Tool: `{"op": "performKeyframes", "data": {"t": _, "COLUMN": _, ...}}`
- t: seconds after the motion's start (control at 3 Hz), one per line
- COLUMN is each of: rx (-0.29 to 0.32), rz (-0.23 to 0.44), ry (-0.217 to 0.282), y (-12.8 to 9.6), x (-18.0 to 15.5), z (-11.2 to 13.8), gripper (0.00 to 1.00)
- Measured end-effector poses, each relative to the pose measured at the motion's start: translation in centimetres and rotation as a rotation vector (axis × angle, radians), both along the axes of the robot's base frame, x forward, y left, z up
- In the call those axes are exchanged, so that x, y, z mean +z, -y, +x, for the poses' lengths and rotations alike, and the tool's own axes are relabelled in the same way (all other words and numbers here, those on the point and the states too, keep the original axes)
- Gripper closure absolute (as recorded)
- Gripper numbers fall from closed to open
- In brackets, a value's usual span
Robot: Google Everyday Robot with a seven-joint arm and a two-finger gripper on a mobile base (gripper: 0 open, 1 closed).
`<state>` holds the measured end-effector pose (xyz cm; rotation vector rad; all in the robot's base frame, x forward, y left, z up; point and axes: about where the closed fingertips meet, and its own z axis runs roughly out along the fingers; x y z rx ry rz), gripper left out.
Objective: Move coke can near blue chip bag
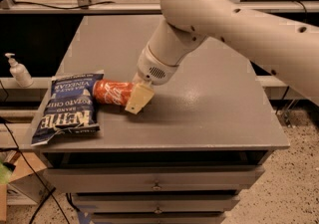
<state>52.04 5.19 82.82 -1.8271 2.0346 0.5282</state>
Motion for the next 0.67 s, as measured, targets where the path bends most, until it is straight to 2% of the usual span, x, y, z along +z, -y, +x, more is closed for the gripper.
{"op": "performKeyframes", "data": {"t": 0.33, "rx": 0.004, "rz": 0.009, "ry": 0.021, "y": -0.62, "x": 0.71, "z": 0.03, "gripper": 0.14}}
{"op": "performKeyframes", "data": {"t": 0.67, "rx": 0.006, "rz": 0.008, "ry": 0.021, "y": -0.71, "x": 0.68, "z": -0.05, "gripper": 0.0}}
